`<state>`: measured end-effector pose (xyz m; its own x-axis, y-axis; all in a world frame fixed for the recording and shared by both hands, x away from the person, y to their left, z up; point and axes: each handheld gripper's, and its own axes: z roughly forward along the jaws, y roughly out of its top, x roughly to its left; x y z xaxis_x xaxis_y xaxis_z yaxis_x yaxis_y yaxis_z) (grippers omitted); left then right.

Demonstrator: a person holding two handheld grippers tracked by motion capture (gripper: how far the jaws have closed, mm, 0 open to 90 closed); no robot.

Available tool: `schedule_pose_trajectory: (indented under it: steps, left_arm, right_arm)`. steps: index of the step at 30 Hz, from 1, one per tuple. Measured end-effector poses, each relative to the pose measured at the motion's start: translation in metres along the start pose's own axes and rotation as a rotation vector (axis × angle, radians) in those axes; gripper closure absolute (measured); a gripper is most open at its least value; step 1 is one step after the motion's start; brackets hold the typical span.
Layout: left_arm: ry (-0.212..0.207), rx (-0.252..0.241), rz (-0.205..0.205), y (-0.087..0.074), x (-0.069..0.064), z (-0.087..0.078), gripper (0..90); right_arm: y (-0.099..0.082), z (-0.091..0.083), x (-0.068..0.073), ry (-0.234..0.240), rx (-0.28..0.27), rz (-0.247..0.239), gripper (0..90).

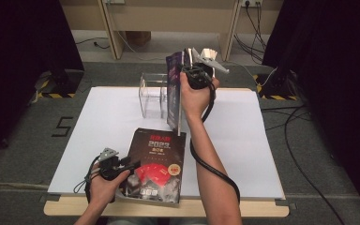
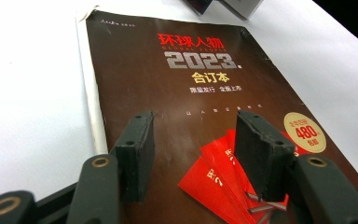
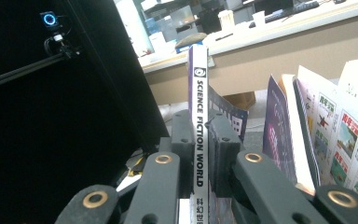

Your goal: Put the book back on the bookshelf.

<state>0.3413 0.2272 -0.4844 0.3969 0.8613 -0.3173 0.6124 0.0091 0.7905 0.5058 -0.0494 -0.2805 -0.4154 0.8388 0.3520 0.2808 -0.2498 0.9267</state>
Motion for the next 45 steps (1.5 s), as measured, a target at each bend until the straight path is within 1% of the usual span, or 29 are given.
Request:
schedule_pose_trajectory:
  steps: [5,9,12,15,20,22,27,33,37,39,41,43,45]
  left_arm:
    - [0.001,0.000,0.001,0.000,0.000,0.000,47.1]
    - [-0.001,0.000,-0.001,-0.001,0.000,0.000,47.1]
    - [0.000,0.004,0.003,-0.001,0.000,0.001,47.1]
    - [0.000,0.005,0.001,-0.001,0.001,0.001,47.1]
    - [0.001,0.003,-0.004,-0.002,0.002,0.001,47.1]
    - [0.002,0.004,-0.004,-0.002,0.002,0.000,47.1]
    - [0.004,0.007,-0.004,-0.003,0.002,0.001,47.1]
    - [0.004,0.007,-0.004,-0.003,0.000,0.000,47.1]
    - [0.001,0.008,0.000,-0.004,-0.001,0.000,47.1]
    - [0.001,0.007,0.002,-0.004,-0.001,0.000,47.1]
    - [0.002,0.006,0.001,-0.003,-0.001,0.000,47.1]
    - [0.003,0.005,-0.003,-0.003,-0.001,0.000,47.1]
    - [0.003,0.006,0.000,-0.003,-0.001,0.000,47.1]
  right_arm:
    - [0.002,0.008,-0.001,-0.017,-0.008,-0.004,83.5]
    - [0.001,0.015,-0.003,-0.043,-0.006,-0.014,83.5]
    - [-0.003,0.019,-0.004,-0.062,-0.002,-0.031,83.5]
    - [-0.009,0.022,-0.003,-0.080,0.005,-0.062,83.4]
    - [-0.020,0.021,0.000,-0.098,0.009,-0.103,83.4]
    - [-0.022,0.016,0.001,-0.103,0.005,-0.122,83.3]
    - [-0.029,0.001,0.006,-0.089,0.010,-0.175,83.2]
    - [-0.036,-0.019,0.007,-0.064,0.020,-0.193,82.9]
    - [-0.041,-0.032,0.006,-0.046,0.043,-0.202,82.3]
    - [-0.044,-0.037,0.005,-0.045,0.058,-0.207,81.9]
    - [-0.048,-0.043,0.004,-0.035,0.061,-0.212,81.7]
    - [-0.051,-0.049,0.004,-0.038,0.066,-0.223,81.7]
    - [-0.053,-0.053,0.003,-0.034,0.074,-0.222,81.5]
